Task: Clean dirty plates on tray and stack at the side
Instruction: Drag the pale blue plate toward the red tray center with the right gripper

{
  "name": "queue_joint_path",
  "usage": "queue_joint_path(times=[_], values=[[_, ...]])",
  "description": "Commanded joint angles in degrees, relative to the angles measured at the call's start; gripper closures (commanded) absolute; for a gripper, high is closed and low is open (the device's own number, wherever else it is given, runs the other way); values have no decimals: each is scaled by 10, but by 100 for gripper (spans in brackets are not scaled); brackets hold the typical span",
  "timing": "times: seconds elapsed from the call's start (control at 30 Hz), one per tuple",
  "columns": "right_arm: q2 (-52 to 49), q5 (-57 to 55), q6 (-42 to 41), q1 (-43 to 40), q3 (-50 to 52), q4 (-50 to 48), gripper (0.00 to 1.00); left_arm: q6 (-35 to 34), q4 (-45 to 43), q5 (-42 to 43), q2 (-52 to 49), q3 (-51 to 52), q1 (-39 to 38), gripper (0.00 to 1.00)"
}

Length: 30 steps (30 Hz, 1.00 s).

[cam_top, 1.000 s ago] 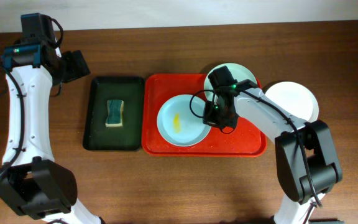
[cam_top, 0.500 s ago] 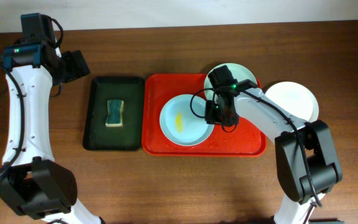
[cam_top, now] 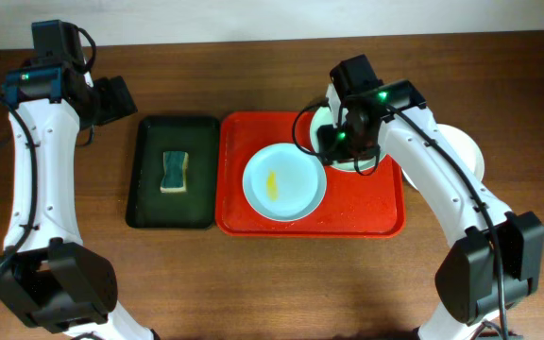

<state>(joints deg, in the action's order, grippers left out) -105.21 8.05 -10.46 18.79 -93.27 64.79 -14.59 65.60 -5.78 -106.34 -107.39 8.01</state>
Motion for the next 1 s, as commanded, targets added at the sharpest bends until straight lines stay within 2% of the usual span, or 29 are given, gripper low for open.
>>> queue_joint_path(times=[0.0, 0.53, 0.73, 0.97], values=[[0, 9, 6, 8, 38, -13, 63, -5, 0, 4, 3, -5, -1, 1], [-1, 3, -52, 15, 247, -250, 64, -5, 0, 4, 3, -5, -1, 1], [-1, 3, -80, 15, 259, -288, 73, -5, 0, 4, 3, -5, -1, 1], [-2, -15, -113, 15, 259, -299, 75, -6, 0, 5, 3, -5, -1, 1]])
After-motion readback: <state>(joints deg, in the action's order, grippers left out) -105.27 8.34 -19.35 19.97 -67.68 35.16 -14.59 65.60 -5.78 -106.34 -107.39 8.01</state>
